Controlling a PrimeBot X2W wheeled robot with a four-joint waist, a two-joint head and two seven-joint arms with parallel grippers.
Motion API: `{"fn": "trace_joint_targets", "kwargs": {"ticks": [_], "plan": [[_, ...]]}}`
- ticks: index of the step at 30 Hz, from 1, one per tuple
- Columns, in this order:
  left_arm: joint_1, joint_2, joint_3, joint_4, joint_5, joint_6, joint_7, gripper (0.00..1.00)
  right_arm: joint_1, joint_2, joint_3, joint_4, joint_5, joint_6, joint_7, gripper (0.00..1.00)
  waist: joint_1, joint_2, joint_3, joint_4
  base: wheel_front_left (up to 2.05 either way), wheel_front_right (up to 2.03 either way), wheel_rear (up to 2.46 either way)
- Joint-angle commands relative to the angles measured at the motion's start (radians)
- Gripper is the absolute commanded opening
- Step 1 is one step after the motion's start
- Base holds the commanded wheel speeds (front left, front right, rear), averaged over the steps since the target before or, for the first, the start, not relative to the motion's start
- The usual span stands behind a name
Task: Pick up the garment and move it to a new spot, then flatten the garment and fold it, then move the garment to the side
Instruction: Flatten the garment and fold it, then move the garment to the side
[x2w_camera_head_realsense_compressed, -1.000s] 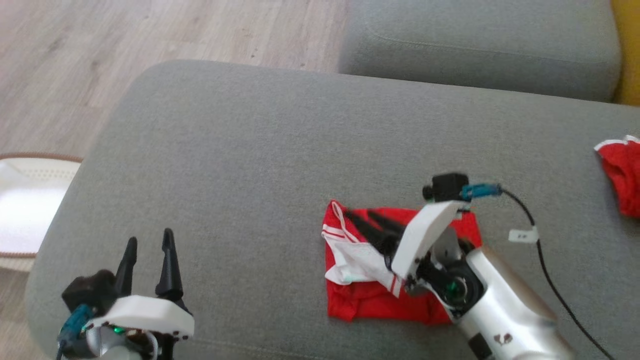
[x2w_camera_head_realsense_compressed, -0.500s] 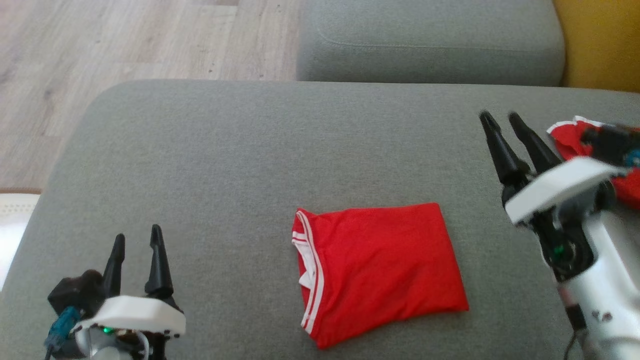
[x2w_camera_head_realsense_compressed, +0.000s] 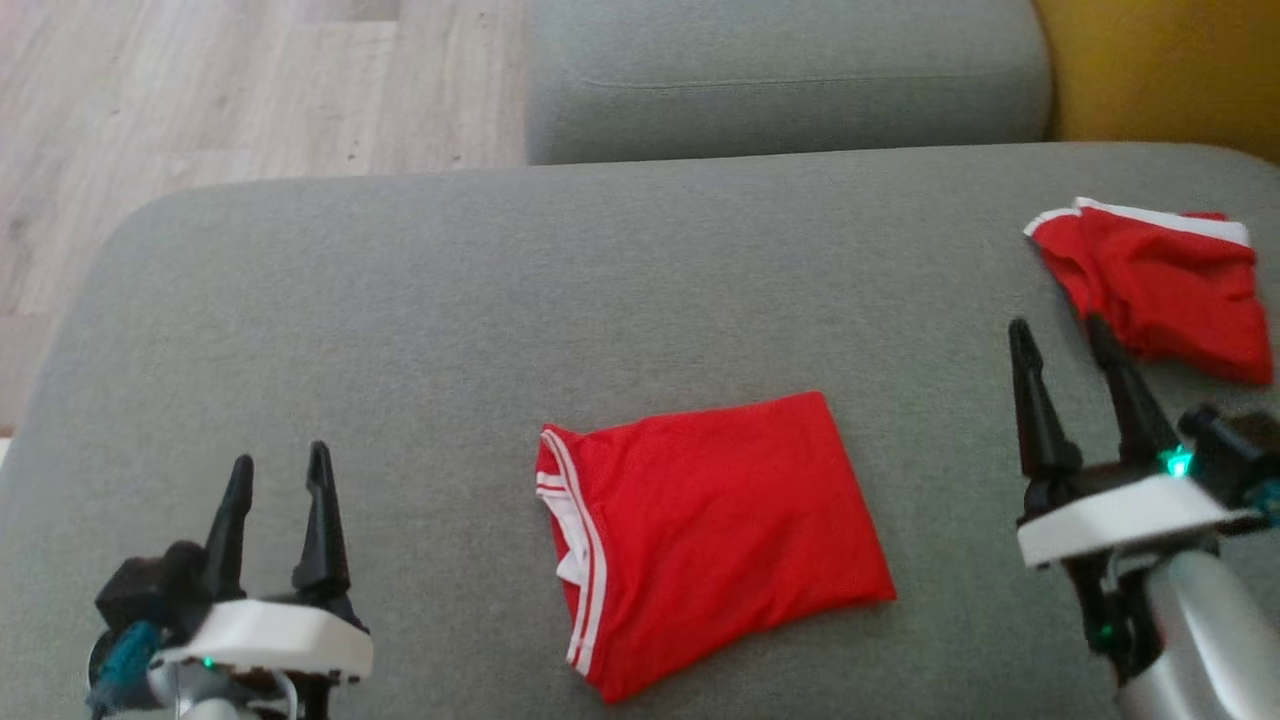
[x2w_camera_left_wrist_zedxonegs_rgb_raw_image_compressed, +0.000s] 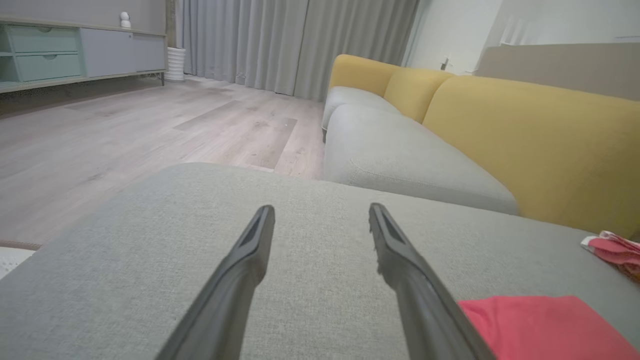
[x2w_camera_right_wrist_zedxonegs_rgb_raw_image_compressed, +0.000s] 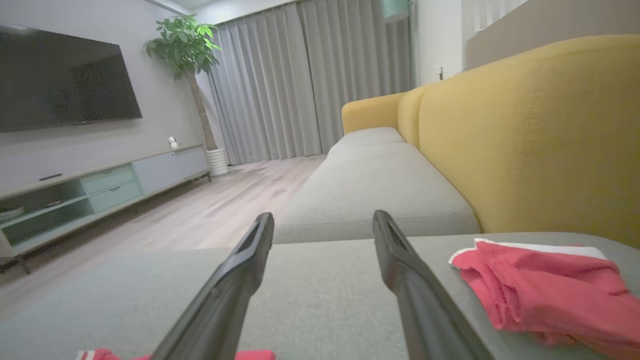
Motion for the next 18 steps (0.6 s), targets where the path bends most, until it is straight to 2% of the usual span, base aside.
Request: {"fn": "trace_joint_targets", "kwargs": {"ticks": [1,10,18], "plan": [[-0.024,0.002,0.041,-0.038,0.012,-0.003,-0.012,1.00,-0.018,-0.002,0.008,-0.033,-0.015,-0.001,-0.012,1.00,0.0000,0.0000,0.000,-0.012,0.00,0.00,0.00],[-0.020,-0.010,0.065,-0.043,0.074,-0.021,-0.012,1.00,0.032,0.055,-0.038,-0.048,-0.108,-0.001,-0.022,1.00,0.0000,0.0000,0.004,-0.063,0.00,0.00,0.00],[-0.033,-0.018,0.083,-0.030,0.101,-0.034,-0.012,1.00,0.033,0.063,-0.017,-0.013,-0.140,-0.001,-0.022,1.00,0.0000,0.0000,0.010,-0.069,0.00,0.00,0.00]]}}
